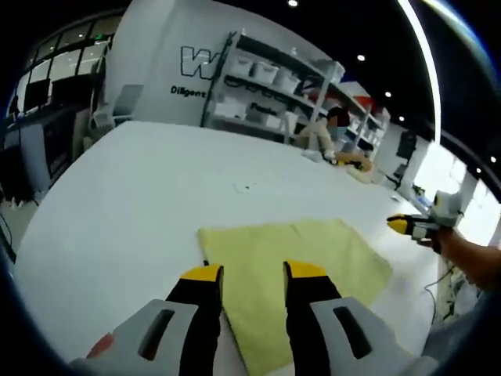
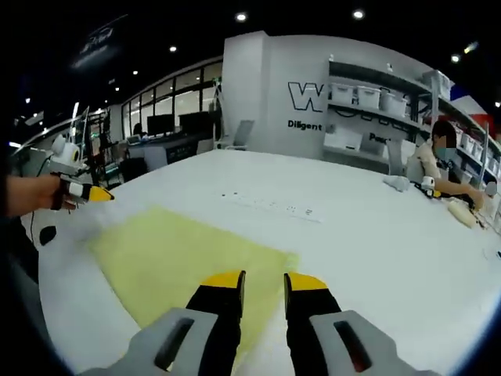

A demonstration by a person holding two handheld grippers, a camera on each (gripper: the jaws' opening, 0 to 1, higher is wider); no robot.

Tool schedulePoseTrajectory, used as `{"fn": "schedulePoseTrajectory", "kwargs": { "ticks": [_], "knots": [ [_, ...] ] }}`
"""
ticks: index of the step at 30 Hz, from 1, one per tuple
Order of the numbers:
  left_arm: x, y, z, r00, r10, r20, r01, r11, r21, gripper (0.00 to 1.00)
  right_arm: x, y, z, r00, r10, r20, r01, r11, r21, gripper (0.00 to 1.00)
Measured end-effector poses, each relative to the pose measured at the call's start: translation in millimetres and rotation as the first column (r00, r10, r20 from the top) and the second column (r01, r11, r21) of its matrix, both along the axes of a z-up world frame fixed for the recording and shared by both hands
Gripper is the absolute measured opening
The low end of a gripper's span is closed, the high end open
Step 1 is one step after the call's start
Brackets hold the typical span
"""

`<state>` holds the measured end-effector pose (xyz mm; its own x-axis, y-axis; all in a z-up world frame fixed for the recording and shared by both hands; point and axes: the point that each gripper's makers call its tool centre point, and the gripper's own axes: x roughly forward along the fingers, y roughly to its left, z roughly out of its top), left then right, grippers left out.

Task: Fold the garment on the visible template until the final outline fits inside the template.

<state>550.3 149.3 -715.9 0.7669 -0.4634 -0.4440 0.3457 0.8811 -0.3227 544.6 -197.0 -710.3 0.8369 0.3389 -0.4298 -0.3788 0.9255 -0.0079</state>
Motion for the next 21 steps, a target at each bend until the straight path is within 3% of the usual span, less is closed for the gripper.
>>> {"fn": "schedulePoseTrajectory", "kwargs": {
  "ticks": [7, 15, 21],
  "knots": [
    [-31.2, 12, -5.5, 0.999, 0.04, -0.018, -0.04, 0.999, -0.036, 0.27, -30, -4, -6.3, 0.999, -0.026, -0.027, 0.027, 0.999, 0.03, 0.16],
    [-70.8, 16, -24.3, 0.994, 0.083, -0.068, -0.088, 0.993, -0.075, 0.26, -61, -3, -24.1, 0.996, -0.059, -0.07, 0.063, 0.996, 0.065, 0.16],
    [-87.3, 17, -37.6, 0.989, 0.103, -0.102, -0.111, 0.991, -0.076, 0.26, -82, -4, -37.8, 0.991, -0.077, -0.107, 0.086, 0.993, 0.082, 0.16]
  ]
}}
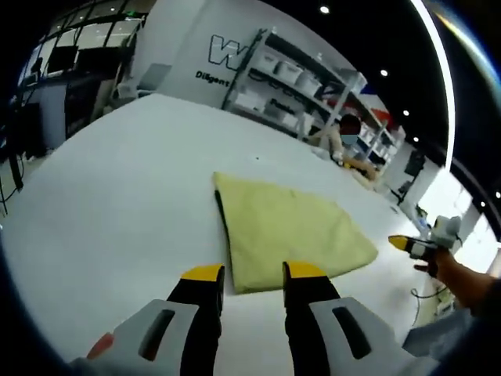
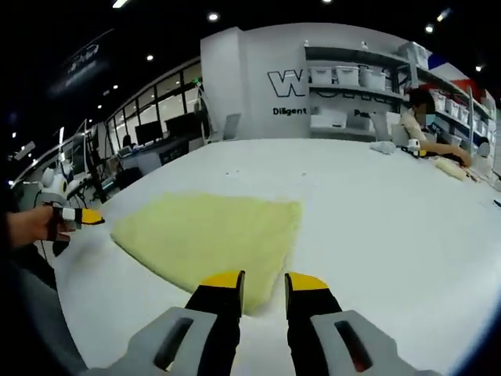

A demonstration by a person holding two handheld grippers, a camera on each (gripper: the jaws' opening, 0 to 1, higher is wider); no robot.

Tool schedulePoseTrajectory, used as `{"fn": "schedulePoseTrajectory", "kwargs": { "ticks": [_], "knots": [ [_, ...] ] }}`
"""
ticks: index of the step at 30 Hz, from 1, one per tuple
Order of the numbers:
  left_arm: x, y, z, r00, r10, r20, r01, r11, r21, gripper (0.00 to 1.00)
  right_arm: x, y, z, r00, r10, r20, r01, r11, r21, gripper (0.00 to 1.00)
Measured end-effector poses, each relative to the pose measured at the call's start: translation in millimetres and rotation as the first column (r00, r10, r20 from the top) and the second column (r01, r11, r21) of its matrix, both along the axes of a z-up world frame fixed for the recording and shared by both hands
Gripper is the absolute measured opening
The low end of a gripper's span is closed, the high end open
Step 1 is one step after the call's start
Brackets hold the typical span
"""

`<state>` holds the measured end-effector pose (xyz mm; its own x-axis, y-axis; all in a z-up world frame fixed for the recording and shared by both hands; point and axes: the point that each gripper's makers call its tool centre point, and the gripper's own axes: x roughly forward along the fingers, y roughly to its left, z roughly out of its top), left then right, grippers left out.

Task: Fold the garment on the visible template until the final outline fits inside the template.

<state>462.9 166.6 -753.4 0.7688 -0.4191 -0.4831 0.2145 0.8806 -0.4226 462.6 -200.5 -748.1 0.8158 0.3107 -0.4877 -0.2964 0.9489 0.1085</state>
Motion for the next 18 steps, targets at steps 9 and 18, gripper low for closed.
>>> {"fn": "schedulePoseTrajectory", "kwargs": {
  "ticks": [9, 18],
  "knots": [
    [-5.4, 1, -22.2, 0.998, 0.018, -0.06, -0.018, 1.0, -0.003, 0.25, -8, 1, -26.1, 0.996, 0.007, -0.085, -0.006, 1.0, 0.003, 0.15],
    [-1.9, -1, -25.2, 0.997, 0.031, -0.074, -0.032, 0.999, -0.021, 0.24, 6, 2, -35.5, 0.991, -0.03, -0.128, 0.043, 0.994, 0.099, 0.13]
  ]
}}
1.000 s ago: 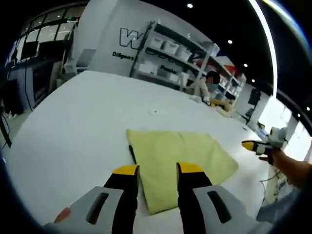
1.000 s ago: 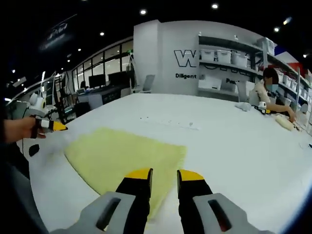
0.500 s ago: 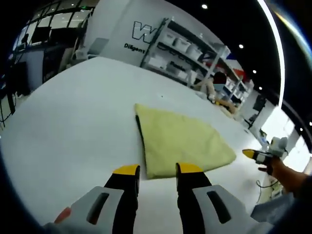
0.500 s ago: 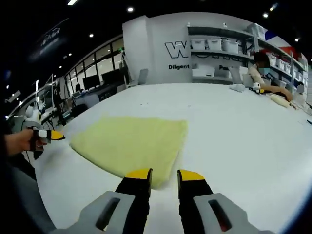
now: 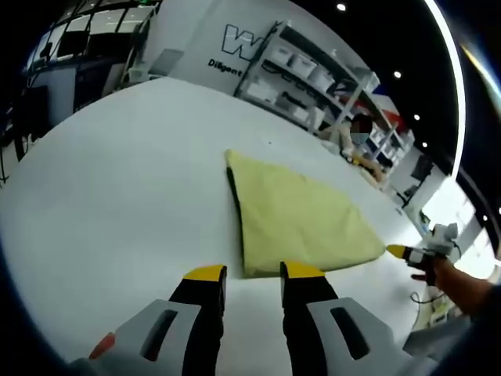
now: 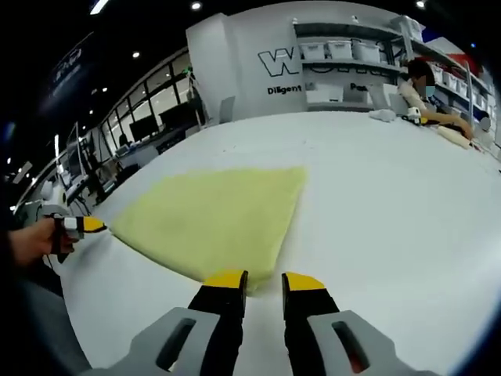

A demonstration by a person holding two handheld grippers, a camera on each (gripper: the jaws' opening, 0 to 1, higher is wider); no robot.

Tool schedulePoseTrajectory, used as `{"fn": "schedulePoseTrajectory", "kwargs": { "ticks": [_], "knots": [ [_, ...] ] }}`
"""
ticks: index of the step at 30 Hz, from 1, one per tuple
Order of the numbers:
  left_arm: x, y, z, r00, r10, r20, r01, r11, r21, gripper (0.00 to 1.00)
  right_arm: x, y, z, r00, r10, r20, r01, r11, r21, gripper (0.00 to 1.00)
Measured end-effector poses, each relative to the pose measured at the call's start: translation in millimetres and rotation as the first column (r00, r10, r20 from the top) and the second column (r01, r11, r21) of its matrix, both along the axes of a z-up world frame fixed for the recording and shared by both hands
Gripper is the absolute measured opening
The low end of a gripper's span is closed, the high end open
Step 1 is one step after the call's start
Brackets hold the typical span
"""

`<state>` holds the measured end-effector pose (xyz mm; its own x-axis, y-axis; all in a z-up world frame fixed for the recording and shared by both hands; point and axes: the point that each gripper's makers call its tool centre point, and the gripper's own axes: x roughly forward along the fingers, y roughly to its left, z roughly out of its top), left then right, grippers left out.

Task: Fold the garment on the visible template until the final outline fits inside the template.

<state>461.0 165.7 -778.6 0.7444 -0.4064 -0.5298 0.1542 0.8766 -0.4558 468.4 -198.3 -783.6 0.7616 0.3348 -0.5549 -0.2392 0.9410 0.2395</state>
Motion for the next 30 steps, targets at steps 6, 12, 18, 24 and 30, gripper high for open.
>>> {"fn": "schedulePoseTrajectory", "kwargs": {
  "ticks": [6, 12, 18, 24, 30],
  "knots": [
    [4.0, -1, -2.2, 1.0, 0.007, -0.008, -0.008, 1.0, -0.019, 0.23, 3, 2, -5.6, 0.999, -0.019, -0.027, 0.02, 0.999, 0.039, 0.07],
    [7.5, -4, -3.8, 1.0, 0.012, -0.013, -0.012, 0.999, -0.04, 0.23, 2, 6, -6.5, 0.999, -0.009, -0.033, 0.01, 0.999, 0.034, 0.0],
    [16.6, -5, -10.9, 0.999, 0.015, -0.029, -0.017, 0.999, -0.049, 0.2, 3, 6, -8.3, 0.999, -0.007, -0.039, 0.008, 0.999, 0.031, 0.0],
    [18.4, -16, -17.6, 0.998, -0.013, -0.054, 0.01, 0.998, -0.058, 0.08, 2, 7, -8.9, 0.999, -0.017, -0.05, 0.019, 0.999, 0.049, 0.01],
    [16.7, -12, -17.2, 0.999, 0.015, -0.051, -0.017, 0.999, -0.041, 0.0, 3, 6, -8.7, 0.999, -0.019, -0.051, 0.022, 0.998, 0.056, 0.02]
  ]
}}
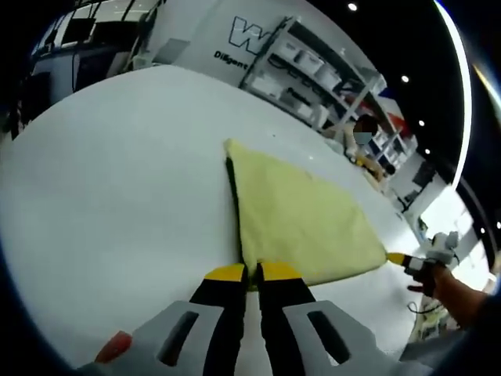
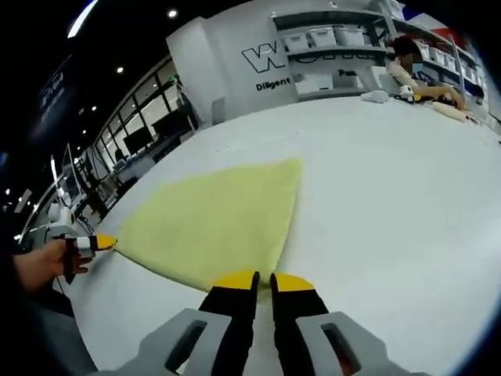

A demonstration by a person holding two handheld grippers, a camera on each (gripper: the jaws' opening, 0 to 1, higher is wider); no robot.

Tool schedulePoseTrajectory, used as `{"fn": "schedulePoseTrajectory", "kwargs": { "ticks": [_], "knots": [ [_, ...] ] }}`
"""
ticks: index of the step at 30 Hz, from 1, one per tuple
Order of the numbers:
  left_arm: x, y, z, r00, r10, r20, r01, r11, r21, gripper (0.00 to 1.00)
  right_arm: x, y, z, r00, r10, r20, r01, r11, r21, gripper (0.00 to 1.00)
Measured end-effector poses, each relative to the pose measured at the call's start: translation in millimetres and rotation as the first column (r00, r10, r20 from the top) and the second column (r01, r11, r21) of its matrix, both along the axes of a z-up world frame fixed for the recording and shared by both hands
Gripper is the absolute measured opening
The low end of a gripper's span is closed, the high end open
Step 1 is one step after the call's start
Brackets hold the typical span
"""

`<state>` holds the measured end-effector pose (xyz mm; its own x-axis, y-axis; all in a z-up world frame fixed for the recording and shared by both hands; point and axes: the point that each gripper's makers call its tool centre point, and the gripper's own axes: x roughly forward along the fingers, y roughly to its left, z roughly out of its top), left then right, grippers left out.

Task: Fold the garment on the visible template until the final outline fits inside the template.

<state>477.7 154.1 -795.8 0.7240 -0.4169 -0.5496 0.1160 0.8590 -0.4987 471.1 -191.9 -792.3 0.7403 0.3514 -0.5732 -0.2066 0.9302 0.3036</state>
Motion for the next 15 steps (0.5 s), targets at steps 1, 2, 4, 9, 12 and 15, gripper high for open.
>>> {"fn": "schedulePoseTrajectory", "kwargs": {
  "ticks": [1, 2, 4, 9, 12, 15],
  "knots": [
    [0.2, 0, -0.1, 1.0, -0.002, -0.001, 0.002, 1.0, 0.001, 0.0, 0, 0, 0.1, 1.0, 0.0, 0.0, 0.0, 1.0, 0.0, 0.02],
    [-0.1, 0, -0.1, 1.0, -0.004, -0.003, 0.004, 1.0, 0.001, 0.0, -1, 0, 0.1, 1.0, -0.001, 0.0, 0.001, 1.0, 0.002, 0.02],
    [-0.8, 0, -0.1, 1.0, -0.003, -0.007, 0.003, 1.0, -0.001, 0.0, -2, 0, 0.3, 1.0, -0.003, -0.001, 0.003, 1.0, 0.009, 0.02],
    [-0.8, 1, -0.5, 1.0, -0.001, -0.008, 0.001, 1.0, 0.001, 0.0, -3, 0, -0.7, 1.0, 0.012, 0.005, -0.012, 1.0, -0.013, 0.0],
    [-1.0, 2, -0.8, 1.0, -0.002, -0.012, 0.002, 1.0, 0.007, 0.0, 0, -8, -2.4, 1.0, -0.013, 0.011, 0.014, 0.998, -0.066, 0.0],
    [-1.1, 2, -0.8, 1.0, -0.003, -0.008, 0.003, 1.0, 0.015, 0.0, -3, -6, -6.8, 1.0, 0.004, -0.011, -0.005, 0.997, -0.082, 0.0]
  ]
}}
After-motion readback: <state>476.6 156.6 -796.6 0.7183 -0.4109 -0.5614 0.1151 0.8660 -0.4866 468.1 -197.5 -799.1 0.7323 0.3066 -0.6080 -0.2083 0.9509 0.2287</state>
